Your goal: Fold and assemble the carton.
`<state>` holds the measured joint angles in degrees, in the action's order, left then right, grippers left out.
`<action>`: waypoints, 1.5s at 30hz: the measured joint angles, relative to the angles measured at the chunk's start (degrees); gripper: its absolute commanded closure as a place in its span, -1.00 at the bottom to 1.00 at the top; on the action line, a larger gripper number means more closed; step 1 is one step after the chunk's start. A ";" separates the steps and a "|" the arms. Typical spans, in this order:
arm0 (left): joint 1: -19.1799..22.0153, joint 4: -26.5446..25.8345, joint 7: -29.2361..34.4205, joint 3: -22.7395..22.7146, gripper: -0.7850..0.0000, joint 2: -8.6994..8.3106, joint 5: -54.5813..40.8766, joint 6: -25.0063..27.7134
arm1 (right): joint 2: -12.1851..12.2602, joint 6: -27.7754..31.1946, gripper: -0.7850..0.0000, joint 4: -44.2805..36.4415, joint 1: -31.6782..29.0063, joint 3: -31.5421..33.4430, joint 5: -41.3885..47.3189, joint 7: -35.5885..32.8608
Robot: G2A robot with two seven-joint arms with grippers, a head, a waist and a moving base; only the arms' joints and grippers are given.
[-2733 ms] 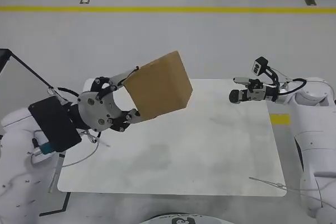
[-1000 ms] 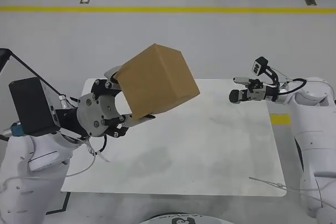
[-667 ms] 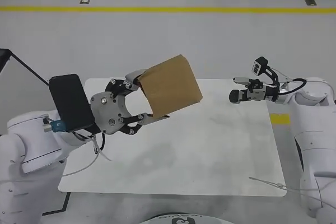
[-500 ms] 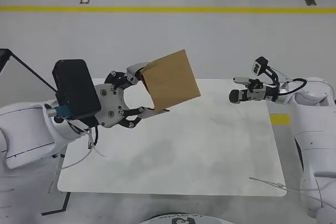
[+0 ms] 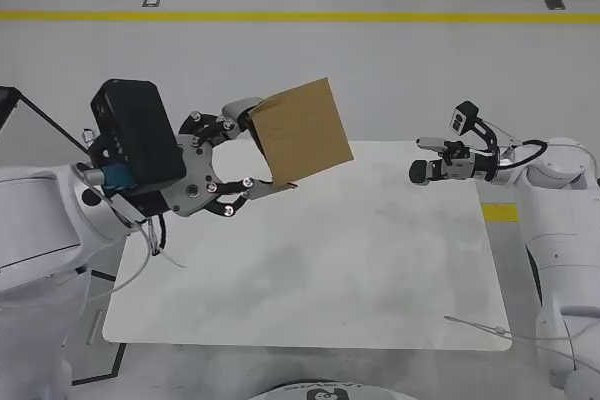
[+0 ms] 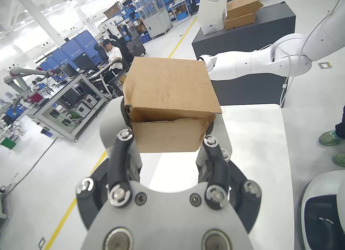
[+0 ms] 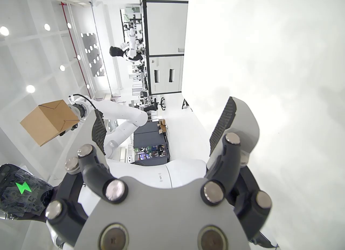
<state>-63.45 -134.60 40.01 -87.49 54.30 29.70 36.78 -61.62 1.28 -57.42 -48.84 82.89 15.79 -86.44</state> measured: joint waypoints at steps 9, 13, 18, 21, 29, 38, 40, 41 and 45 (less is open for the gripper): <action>1.18 0.57 9.19 0.98 1.00 -0.77 -10.29 -7.33 | 0.00 0.00 -1.00 0.00 0.00 0.00 0.00 0.00; 0.71 4.15 14.08 1.80 1.00 -0.88 -27.66 -19.39 | 0.00 0.00 -1.00 0.00 0.00 0.00 0.00 0.00; 0.75 4.33 13.82 1.76 1.00 -0.87 -31.34 -20.17 | 0.00 0.00 -1.00 0.00 0.00 0.00 0.00 0.00; 0.71 4.37 13.80 1.78 1.00 -0.86 -29.33 -20.19 | 0.00 0.00 -1.00 0.00 0.00 0.00 0.00 0.00; -2.83 9.99 11.04 2.45 1.00 -0.41 -47.81 -35.55 | 0.00 0.00 -1.00 0.00 0.00 0.00 0.00 0.00; -3.21 10.85 11.30 2.32 1.00 -0.36 -52.73 -37.93 | 0.00 0.00 -1.00 0.00 0.00 0.00 0.00 0.00; -3.22 10.86 11.30 2.33 1.00 -0.36 -52.77 -37.95 | 0.00 0.00 -1.00 0.00 0.00 0.00 0.00 0.00; -3.32 10.85 11.20 2.41 1.00 -0.34 -52.91 -38.00 | 0.00 0.00 -1.00 0.00 0.00 0.00 0.00 0.00; -4.42 11.42 7.33 3.01 1.00 0.34 -62.78 -40.26 | 0.00 0.00 -1.00 0.00 0.00 0.00 0.00 0.00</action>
<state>-67.87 -123.19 47.34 -84.48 54.64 -33.09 -3.48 -61.62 1.28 -57.42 -48.84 82.89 15.79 -86.44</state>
